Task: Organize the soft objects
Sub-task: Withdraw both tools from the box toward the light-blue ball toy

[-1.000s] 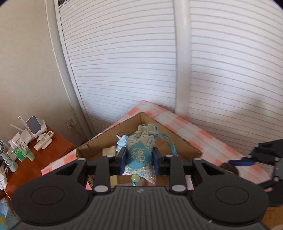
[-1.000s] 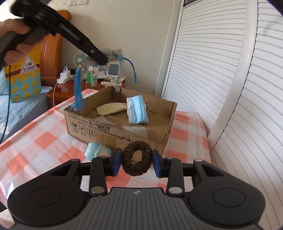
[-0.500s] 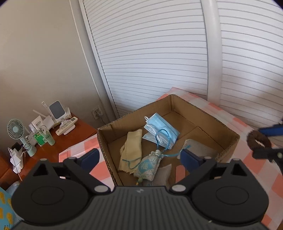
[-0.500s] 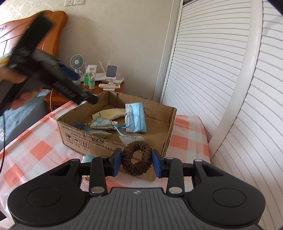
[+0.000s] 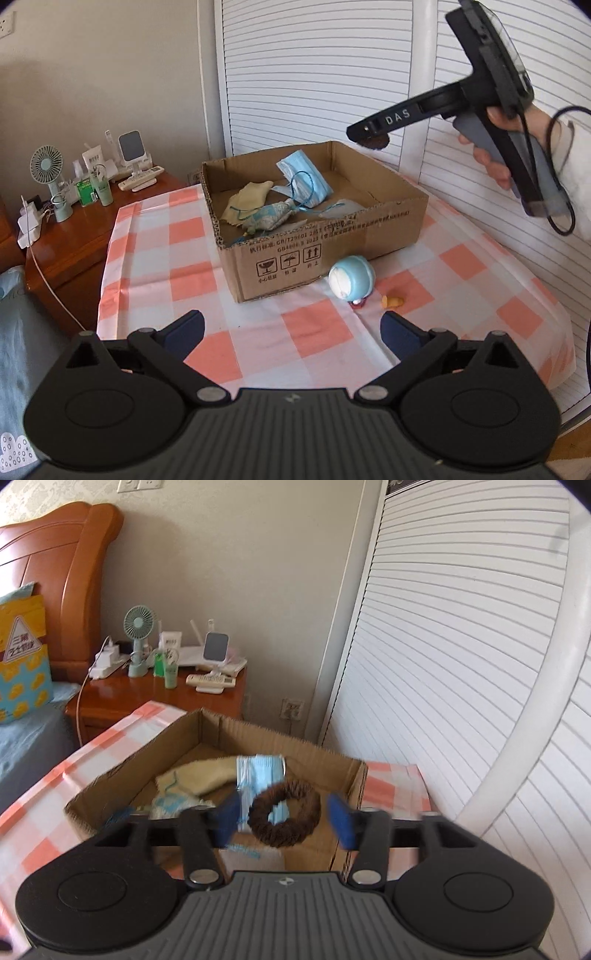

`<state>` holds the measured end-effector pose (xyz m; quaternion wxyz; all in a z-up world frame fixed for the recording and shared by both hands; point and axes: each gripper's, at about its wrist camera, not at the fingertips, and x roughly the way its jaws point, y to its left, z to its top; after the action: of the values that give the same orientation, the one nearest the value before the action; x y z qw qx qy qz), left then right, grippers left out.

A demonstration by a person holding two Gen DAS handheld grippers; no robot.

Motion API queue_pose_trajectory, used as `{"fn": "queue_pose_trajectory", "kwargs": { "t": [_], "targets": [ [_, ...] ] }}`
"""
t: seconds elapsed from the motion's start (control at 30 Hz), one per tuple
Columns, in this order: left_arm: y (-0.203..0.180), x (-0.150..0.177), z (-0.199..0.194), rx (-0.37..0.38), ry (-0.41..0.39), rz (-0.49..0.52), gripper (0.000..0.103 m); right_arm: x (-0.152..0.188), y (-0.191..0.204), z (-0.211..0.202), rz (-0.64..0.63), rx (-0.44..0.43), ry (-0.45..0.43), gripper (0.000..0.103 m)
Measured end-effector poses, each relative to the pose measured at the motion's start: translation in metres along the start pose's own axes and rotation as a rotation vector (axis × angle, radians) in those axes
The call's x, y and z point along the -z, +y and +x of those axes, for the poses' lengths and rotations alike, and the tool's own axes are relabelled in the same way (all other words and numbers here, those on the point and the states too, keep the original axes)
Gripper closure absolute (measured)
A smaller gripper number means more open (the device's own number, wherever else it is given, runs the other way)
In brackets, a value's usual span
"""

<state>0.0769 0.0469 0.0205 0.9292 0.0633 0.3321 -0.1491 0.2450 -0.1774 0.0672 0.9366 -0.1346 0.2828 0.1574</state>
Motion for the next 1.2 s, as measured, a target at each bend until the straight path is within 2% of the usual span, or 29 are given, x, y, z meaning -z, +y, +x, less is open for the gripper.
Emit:
{"fn": "queue_pose_trajectory", "kwargs": {
  "t": [0.03,0.07,0.27,0.47,0.7,0.83,1.03,1.2],
  "targets": [
    [0.001,0.002,-0.001,-0.010,0.003,-0.003,0.002,-0.002,0.000,0.005,0.000,-0.002,0.005,0.004],
    [0.003,0.004,-0.001,-0.012,0.005,-0.009,0.002,-0.003,0.001,0.007,0.000,0.000,0.004,0.000],
    [0.013,0.010,-0.002,-0.008,0.006,-0.046,0.002,0.007,0.018,0.005,-0.026,0.003,0.021,0.000],
    [0.015,0.013,-0.008,-0.013,-0.008,-0.055,0.002,0.021,0.030,-0.012,0.016,0.022,0.054,0.000],
    [0.017,0.017,-0.010,-0.018,-0.012,-0.074,0.002,0.055,0.055,-0.032,0.043,-0.014,0.095,0.000],
    [0.016,0.019,-0.008,-0.015,-0.004,-0.082,0.002,0.078,0.072,-0.021,0.082,-0.026,0.150,0.000],
    [0.015,0.023,-0.006,-0.007,0.007,-0.086,0.002,0.099,0.090,0.013,0.110,0.010,0.217,0.000],
    [0.018,0.023,-0.003,-0.011,0.018,-0.094,0.002,0.105,0.093,0.029,0.119,0.050,0.225,0.000]
  ]
}}
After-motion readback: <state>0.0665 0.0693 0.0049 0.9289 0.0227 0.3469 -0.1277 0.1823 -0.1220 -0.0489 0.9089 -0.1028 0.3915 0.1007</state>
